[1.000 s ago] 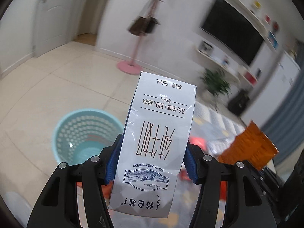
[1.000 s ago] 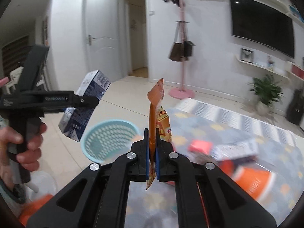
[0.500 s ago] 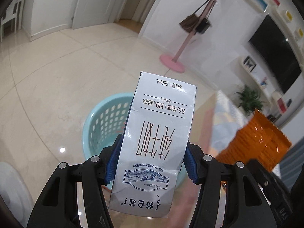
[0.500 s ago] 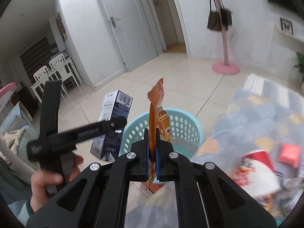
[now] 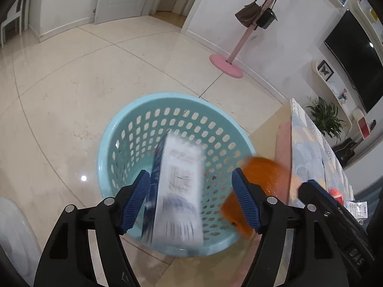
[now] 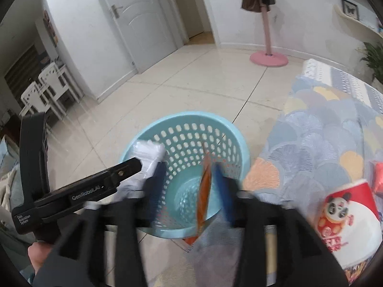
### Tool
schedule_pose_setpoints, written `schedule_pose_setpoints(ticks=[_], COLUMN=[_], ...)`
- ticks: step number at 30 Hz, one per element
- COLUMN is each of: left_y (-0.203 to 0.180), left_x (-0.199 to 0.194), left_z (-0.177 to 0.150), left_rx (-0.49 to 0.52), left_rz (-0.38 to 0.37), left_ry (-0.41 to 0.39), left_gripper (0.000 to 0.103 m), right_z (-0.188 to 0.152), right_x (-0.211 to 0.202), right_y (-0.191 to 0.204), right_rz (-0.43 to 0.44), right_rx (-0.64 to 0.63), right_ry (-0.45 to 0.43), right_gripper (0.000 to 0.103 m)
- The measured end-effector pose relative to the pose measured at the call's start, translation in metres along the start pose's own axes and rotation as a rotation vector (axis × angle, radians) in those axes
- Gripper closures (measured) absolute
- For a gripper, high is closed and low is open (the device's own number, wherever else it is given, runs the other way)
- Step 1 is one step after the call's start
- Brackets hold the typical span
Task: Collect trash
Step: 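Grasp the red plastic bag with the left tool while the right tool grasps the pink can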
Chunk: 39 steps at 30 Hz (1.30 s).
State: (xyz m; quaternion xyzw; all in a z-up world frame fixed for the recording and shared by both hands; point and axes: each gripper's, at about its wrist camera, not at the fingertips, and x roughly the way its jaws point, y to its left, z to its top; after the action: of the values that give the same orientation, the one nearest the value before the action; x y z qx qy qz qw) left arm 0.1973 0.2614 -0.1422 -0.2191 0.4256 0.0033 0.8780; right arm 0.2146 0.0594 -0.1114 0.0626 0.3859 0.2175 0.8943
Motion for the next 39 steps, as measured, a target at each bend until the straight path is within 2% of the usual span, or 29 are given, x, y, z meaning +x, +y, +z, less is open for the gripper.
schedule_pose_setpoints(ticks=[7,13,18,21,24,28,30,34,36,39], left_y=[-0.013,-0.061,-0.118,-0.153,-0.185,-0.219,-0.234,-0.253,-0.259,-0.262], left_x=[-0.031,-0.088,-0.137,-0.154,-0.161,-0.157,-0.148,-0.125,-0.110,-0.087], left_z=[-0.006,-0.010,-0.033,-0.060,-0.093,-0.132,-0.153,-0.185,-0.196,-0.206], left_rx=[0.032,0.138,0.230,0.291,0.343,0.379,0.374,0.384,0.397,0.420], left_rz=[-0.054,-0.136,-0.261,-0.339,-0.394,-0.376,-0.393,-0.344,-0.289,-0.185], left_ry=[-0.052,-0.116,-0.116,-0.083,-0.031,0.043,0.098,0.178,0.212,0.258], left_gripper=[0.034,0.034,0.033,0.023,0.015,0.015,0.015,0.015,0.015,0.016], right_z=[-0.005,-0.012,-0.030,-0.047,-0.064,-0.091,-0.105,-0.124,-0.129,-0.131], right_x=[-0.046,-0.125,-0.216,-0.266,-0.295,-0.318,-0.321,-0.304,-0.295,-0.279], right_y=[0.003,0.010,-0.006,-0.029,-0.061,-0.111,-0.137,-0.181,-0.199,-0.218], right_rz=[0.006,-0.027,-0.139,-0.240,-0.333,-0.425,-0.457,-0.429,-0.388,-0.359], right_rx=[0.020,0.016,-0.037,-0.069,-0.087,-0.086,-0.081,-0.033,0.004,0.050], right_ry=[-0.059,-0.168,-0.280,-0.328,-0.323,-0.282,-0.252,-0.156,-0.119,-0.085], right_gripper=[0.053,0.053,0.053,0.053,0.053,0.053,0.053,0.054,0.058,0.059])
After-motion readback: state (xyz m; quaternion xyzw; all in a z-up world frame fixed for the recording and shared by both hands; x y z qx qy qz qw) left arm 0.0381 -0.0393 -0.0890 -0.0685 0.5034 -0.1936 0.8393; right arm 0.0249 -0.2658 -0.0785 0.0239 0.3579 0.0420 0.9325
